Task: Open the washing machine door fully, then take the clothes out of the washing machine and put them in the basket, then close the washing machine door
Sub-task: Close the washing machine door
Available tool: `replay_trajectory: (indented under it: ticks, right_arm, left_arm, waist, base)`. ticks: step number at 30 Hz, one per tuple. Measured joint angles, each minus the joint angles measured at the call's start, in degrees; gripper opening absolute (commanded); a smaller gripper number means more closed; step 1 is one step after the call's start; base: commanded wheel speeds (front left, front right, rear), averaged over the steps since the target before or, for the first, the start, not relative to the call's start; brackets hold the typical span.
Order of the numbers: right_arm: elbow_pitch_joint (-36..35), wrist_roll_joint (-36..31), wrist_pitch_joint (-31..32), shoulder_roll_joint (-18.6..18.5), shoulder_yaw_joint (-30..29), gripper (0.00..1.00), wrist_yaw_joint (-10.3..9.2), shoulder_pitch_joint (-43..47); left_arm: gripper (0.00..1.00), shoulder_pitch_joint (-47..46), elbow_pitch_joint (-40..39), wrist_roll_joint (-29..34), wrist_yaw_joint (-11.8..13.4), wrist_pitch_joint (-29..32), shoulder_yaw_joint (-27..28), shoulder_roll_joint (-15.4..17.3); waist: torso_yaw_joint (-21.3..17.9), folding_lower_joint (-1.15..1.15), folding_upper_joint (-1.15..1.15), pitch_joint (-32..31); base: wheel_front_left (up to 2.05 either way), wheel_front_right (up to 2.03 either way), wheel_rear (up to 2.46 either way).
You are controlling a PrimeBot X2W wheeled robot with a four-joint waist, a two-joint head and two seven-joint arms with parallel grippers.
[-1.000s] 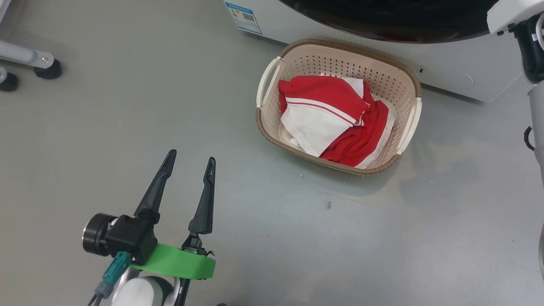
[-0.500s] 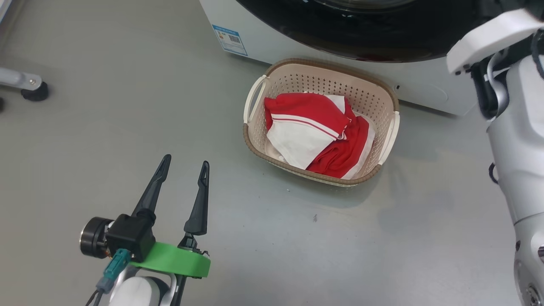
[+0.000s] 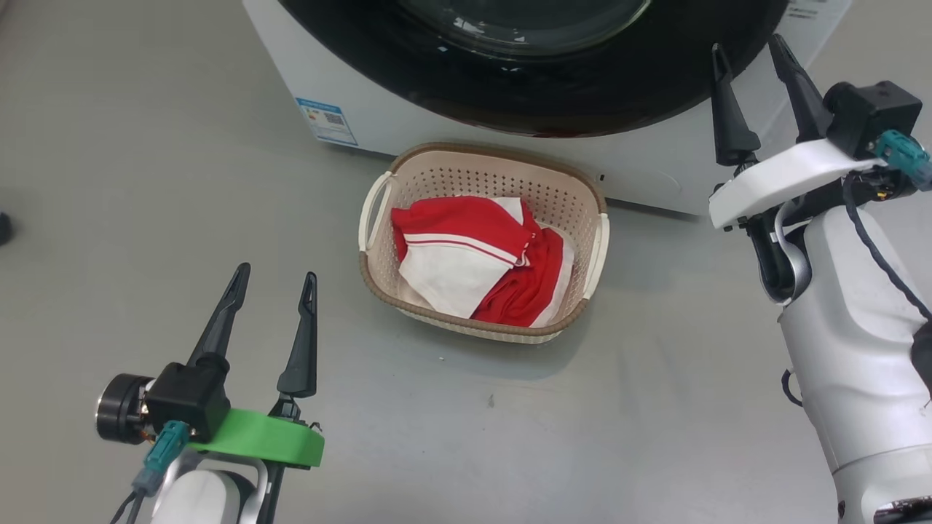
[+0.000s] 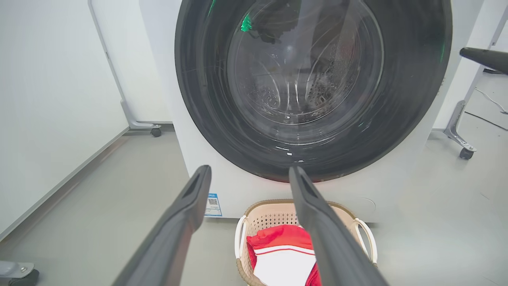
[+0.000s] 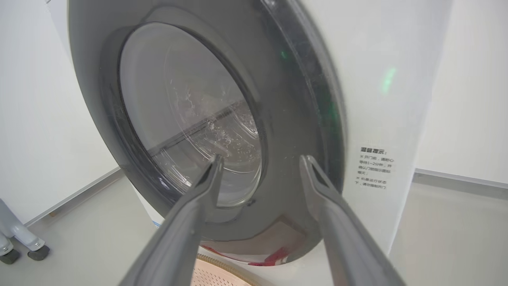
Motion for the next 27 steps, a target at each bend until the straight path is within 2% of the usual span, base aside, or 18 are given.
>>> replay_trajectory:
  ticks: [17, 27]
  right_arm:
    - [-9.8, 0.0, 0.0, 1.6, -2.0, 1.00, -0.03, 19.7]
    - [-14.4, -0.1, 0.0, 2.5, -2.9, 1.00, -1.04, 30.0]
  left_arm:
    - [1.00, 1.2, 2.5, 0.0, 0.7, 1.0, 1.5, 1.8]
    - [1.00, 5.2, 3.2, -0.1, 0.9, 2.4, 0.4, 1.8]
  waist:
    - [-8.6, 0.00, 0.00, -6.5]
    - [-12.2, 0.00, 0.00, -11.5]
  base:
    - [0.00, 0.00, 0.00]
    - [0.00, 0.00, 0.00]
